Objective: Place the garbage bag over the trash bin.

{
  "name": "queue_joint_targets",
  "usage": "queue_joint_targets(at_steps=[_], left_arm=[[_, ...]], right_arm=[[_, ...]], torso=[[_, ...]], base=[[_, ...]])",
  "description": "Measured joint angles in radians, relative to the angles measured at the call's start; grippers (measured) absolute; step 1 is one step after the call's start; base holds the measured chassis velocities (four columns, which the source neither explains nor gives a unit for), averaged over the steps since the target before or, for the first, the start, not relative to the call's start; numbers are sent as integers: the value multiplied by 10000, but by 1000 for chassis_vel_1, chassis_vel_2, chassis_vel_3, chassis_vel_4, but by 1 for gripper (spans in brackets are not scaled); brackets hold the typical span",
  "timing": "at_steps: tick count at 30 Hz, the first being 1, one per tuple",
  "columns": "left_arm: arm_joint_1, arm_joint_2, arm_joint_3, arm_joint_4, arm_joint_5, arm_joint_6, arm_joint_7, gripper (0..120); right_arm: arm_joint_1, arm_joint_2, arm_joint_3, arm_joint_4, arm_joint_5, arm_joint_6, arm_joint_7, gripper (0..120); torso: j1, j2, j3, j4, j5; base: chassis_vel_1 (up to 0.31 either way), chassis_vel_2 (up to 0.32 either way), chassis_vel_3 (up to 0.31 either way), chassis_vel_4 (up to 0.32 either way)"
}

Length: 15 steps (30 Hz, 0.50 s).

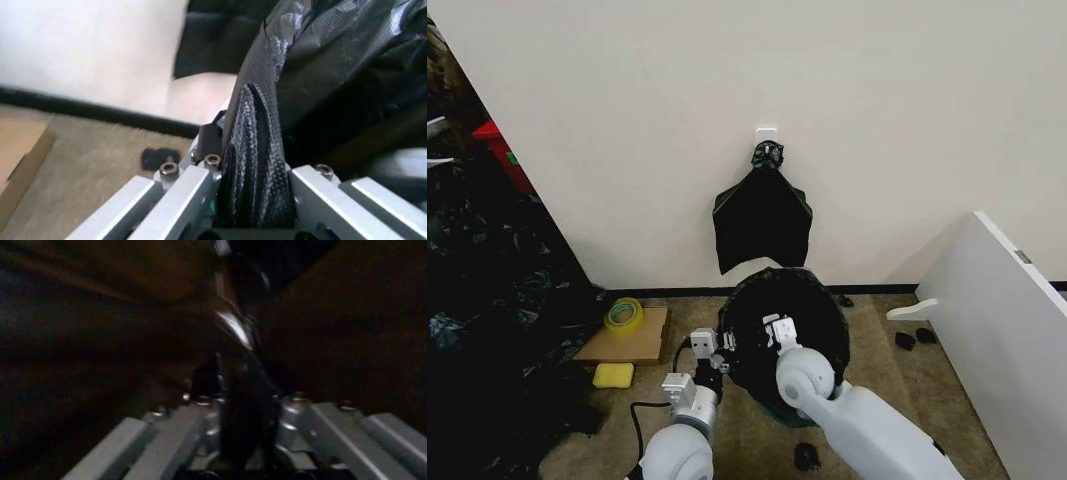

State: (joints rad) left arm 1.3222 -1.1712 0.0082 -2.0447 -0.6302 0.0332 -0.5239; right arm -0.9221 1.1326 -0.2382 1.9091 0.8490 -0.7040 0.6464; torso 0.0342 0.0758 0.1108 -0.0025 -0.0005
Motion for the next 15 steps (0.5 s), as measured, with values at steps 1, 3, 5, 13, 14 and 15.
queue_joint_targets(at_steps=[1,3,5,13,14,15], left_arm=[[-80,-1,-97,36,-337,112,-170,0],[-138,-3,-197,72,-570,200,-290,0],[-235,-21,-418,140,-1130,401,-551,0],[-484,-81,-1000,342,-2777,779,-1278,0],[-504,-80,-1043,341,-3036,843,-1386,0],[-511,-78,-1062,339,-3142,870,-1440,0]], right_arm=[[-230,-179,182,482,-5,47,-298,21],[-426,-325,363,868,-6,77,-540,25],[-790,-576,693,1552,-1,159,-985,32],[-2301,-1185,2024,3843,36,993,-2364,59],[-2679,-1191,2343,4146,26,1072,-2476,66],[-2862,-1191,2499,4270,16,1101,-2511,68]], torso=[[0,0,0,0,0],[0,0,0,-1,-1],[0,0,0,0,0],[0,0,-1,1,-1],[0,0,-1,4,0],[0,0,-1,1,-2]], base=[[0,0,0,0],[0,0,0,0],[0,0,0,0],[0,0,0,0],[0,0,0,0],[0,0,0,0]])
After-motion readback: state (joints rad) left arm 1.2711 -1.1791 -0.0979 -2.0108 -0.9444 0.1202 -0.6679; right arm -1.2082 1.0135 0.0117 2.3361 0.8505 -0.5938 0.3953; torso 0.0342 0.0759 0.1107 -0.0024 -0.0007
